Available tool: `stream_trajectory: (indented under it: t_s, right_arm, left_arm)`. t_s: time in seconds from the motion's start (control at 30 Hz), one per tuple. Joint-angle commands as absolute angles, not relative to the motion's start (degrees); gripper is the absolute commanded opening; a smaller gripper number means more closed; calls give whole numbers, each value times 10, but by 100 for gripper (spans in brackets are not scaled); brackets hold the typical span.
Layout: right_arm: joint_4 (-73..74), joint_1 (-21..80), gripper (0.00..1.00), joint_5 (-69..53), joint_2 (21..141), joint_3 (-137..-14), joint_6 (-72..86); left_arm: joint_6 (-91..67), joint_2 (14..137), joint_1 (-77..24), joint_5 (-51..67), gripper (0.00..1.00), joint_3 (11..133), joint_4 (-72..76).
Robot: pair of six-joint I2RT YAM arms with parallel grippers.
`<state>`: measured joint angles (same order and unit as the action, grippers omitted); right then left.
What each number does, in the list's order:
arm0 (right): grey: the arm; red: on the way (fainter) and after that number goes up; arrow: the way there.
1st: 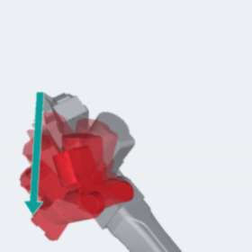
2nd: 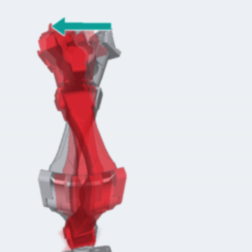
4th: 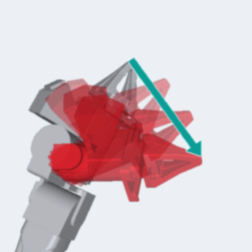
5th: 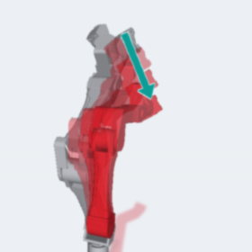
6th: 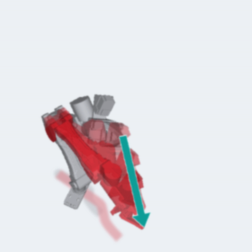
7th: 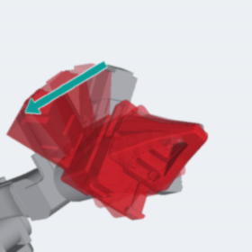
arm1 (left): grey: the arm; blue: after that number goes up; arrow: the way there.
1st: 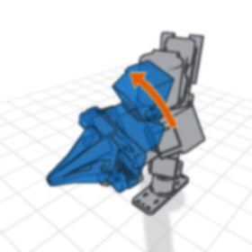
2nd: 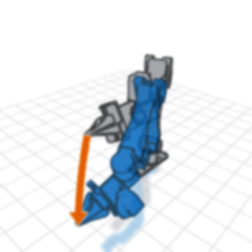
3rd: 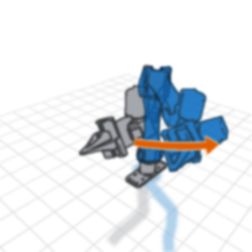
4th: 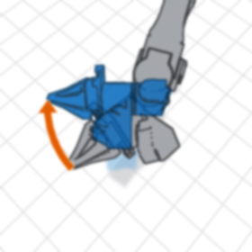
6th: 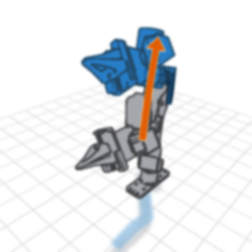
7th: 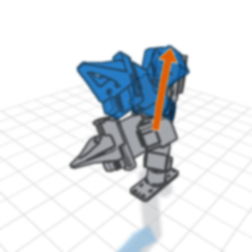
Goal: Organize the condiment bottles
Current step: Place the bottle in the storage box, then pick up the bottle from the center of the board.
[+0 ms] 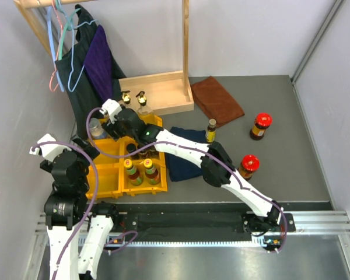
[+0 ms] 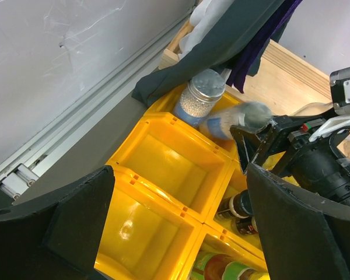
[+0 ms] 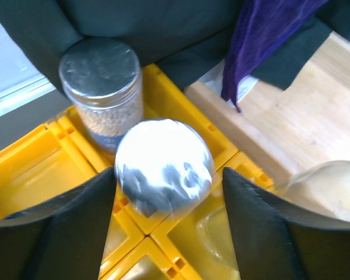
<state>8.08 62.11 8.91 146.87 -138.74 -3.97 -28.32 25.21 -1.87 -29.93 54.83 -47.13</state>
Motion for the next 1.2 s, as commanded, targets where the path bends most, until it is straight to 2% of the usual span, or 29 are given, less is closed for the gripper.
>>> stream_trajectory:
  t_s: [0.0,0.17,0.6,0.8,1.17]
  right_arm:
    - [28,625,76,120,1422,-1390,-51]
    - [25,628,80,125,1413,-1382,-52]
    - [13,651,80,132,1356,-1339,-57]
    - [-14,655,82,109,1296,-1267,-44]
    - [35,655,82,107,1231,-1238,-33]
  left_arm:
    - [-278,245,-18,-304,99,555,-446]
    - [-279,243,-18,-303,99,562,-448]
    - [-282,233,-18,-309,99,574,-454]
    - [-286,221,-18,-329,99,587,-454]
    - [-315,201,-18,-317,99,616,-468]
